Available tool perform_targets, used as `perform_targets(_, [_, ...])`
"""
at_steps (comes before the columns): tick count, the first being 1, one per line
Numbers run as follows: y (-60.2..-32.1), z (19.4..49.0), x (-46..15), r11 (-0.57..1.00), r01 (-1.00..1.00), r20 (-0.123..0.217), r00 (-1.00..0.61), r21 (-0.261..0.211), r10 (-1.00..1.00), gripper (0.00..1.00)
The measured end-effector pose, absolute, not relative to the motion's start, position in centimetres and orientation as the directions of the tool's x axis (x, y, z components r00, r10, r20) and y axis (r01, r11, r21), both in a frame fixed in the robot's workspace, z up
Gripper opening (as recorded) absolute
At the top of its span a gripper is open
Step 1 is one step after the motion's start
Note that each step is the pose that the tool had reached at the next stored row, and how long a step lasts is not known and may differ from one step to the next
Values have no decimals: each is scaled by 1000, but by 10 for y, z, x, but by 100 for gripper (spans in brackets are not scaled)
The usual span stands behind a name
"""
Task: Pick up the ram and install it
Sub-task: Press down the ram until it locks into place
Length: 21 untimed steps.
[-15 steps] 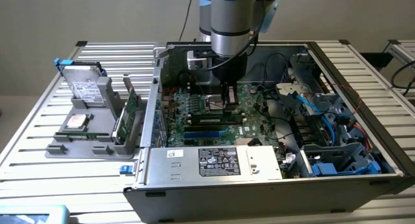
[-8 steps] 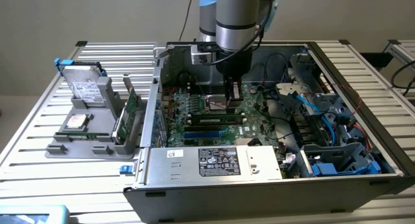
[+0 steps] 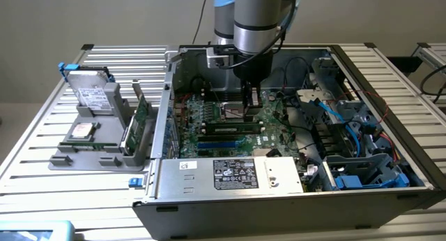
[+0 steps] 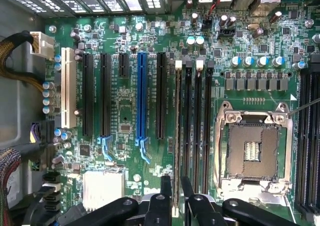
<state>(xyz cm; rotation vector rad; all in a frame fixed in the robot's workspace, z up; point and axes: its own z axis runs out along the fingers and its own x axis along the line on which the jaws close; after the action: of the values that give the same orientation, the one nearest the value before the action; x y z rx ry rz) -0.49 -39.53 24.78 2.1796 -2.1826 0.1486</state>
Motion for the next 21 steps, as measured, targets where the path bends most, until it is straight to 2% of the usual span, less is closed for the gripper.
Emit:
perform_targets(5, [-395, 248, -5, 0, -1000, 106, -3, -27, -994, 22])
perform_targets(7, [-395, 248, -5, 0, -1000, 106, -3, -26, -994, 13])
perform_targets(9, [-395, 248, -5, 0, -1000, 106, -2, -25, -994, 11])
perform_targets(21, [-398, 239, 0, 28, -999, 93, -30, -20, -995, 11])
